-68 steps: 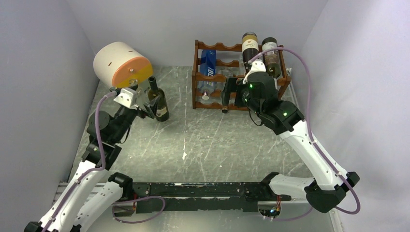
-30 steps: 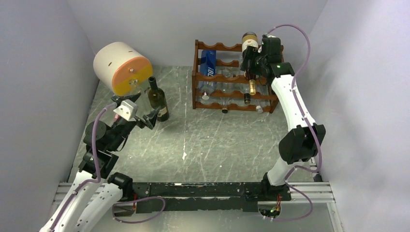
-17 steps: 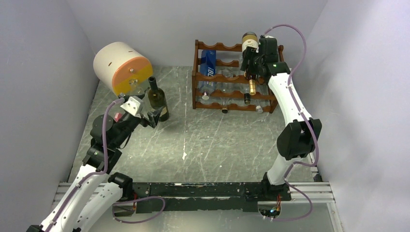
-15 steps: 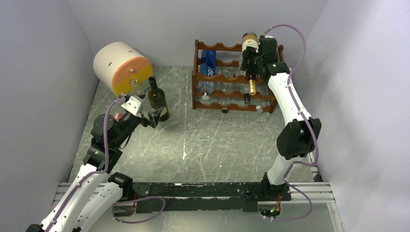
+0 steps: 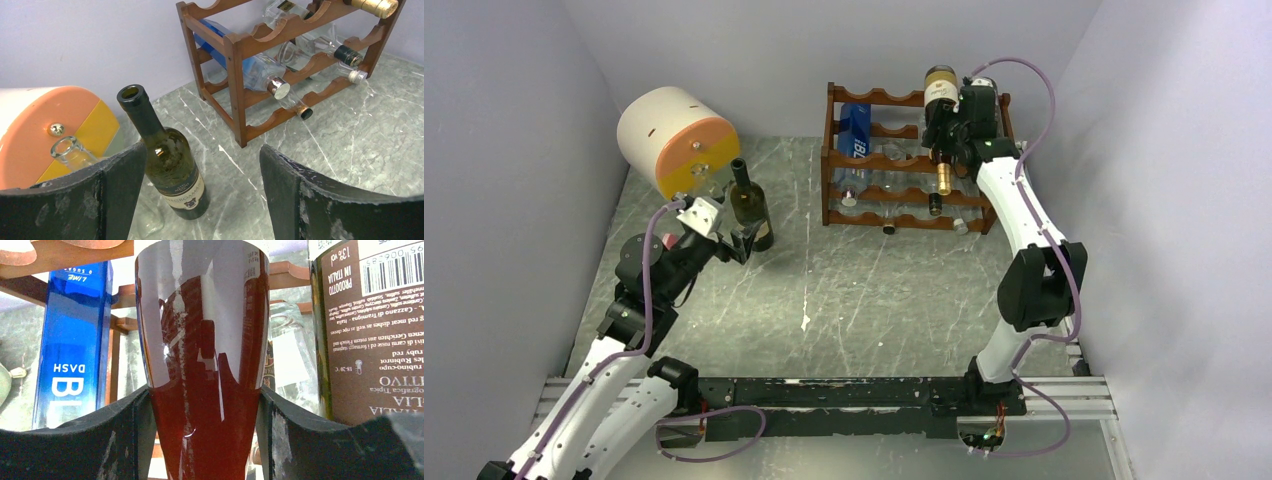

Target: Take the wine bottle off the wine rack

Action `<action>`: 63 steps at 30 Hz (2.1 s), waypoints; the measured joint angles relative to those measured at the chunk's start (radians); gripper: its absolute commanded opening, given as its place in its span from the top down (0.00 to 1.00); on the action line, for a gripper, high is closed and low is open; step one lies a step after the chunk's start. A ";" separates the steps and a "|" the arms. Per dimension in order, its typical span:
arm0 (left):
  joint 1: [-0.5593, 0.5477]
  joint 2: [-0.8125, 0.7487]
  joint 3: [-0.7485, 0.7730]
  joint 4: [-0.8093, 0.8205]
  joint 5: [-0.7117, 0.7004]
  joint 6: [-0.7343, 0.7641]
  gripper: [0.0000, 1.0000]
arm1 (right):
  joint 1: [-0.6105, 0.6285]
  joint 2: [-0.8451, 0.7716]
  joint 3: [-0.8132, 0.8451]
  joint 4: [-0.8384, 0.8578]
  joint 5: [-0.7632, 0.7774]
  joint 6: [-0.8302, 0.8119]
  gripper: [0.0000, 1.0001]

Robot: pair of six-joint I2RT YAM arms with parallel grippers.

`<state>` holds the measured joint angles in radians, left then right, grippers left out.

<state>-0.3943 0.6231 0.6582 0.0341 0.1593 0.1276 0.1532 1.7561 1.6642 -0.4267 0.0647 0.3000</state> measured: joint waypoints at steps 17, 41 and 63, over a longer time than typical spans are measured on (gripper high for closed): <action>0.000 0.004 0.000 -0.003 -0.031 0.000 0.17 | -0.014 -0.130 -0.235 0.315 -0.077 0.126 0.76; 0.000 0.029 0.000 -0.004 -0.047 0.000 0.18 | -0.066 -0.162 -0.316 0.390 -0.275 0.399 1.00; 0.000 0.028 0.000 -0.004 -0.045 0.000 0.11 | -0.104 -0.173 -0.413 0.578 -0.446 0.524 1.00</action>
<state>-0.3943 0.6510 0.6582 0.0303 0.1143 0.1276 0.0494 1.5833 1.2510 0.1509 -0.3809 0.8238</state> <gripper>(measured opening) 0.871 0.631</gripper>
